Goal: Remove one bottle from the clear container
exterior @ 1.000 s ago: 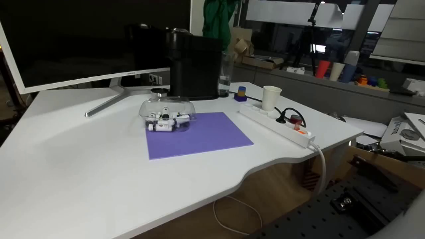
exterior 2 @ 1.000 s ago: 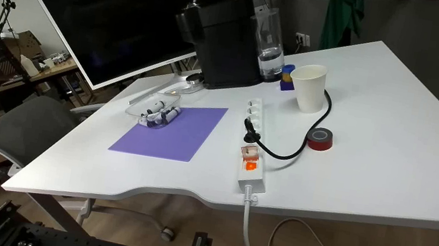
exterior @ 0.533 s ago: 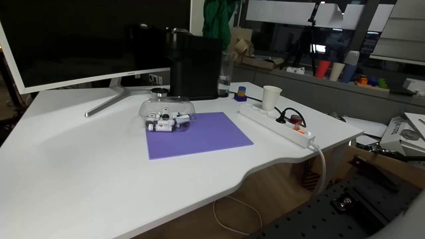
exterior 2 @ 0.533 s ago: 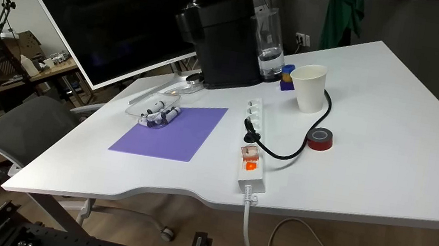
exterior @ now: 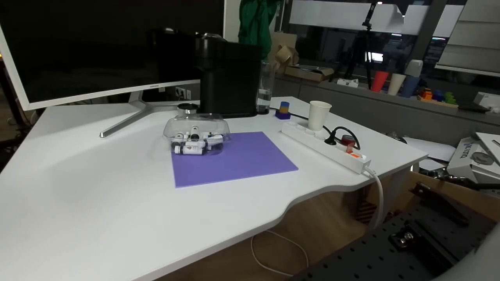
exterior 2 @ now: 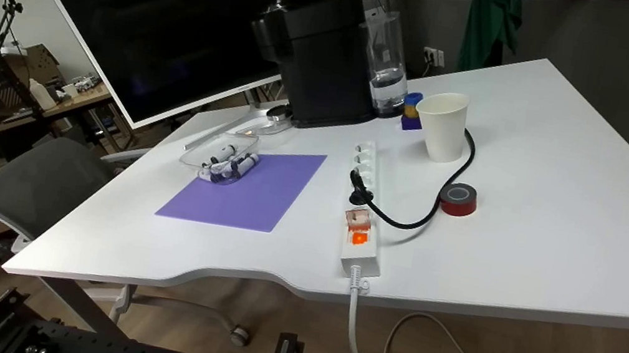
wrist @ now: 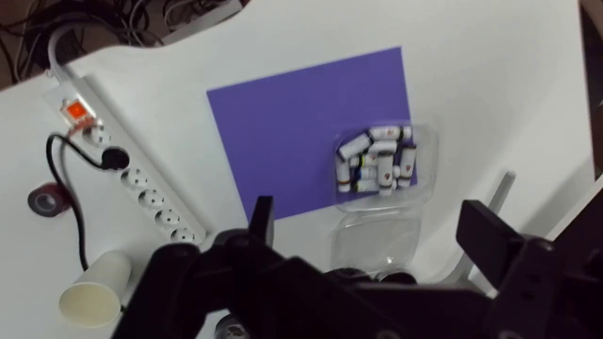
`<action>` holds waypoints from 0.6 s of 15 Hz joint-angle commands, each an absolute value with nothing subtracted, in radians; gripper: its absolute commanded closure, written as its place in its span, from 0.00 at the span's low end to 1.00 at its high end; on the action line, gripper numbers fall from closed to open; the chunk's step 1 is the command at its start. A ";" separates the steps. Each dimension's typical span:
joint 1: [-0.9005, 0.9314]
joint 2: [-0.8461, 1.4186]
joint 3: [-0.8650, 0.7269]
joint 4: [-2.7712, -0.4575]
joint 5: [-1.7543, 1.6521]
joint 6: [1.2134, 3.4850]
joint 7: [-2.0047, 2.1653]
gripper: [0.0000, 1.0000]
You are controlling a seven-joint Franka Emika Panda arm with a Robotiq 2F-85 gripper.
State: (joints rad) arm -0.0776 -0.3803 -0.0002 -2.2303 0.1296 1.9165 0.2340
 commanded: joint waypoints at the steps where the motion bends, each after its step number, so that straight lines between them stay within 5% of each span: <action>1: -0.096 -0.251 0.031 -2.219 0.031 2.098 0.311 0.00; 9: -0.033 0.093 0.039 -2.115 -0.076 2.120 0.380 0.00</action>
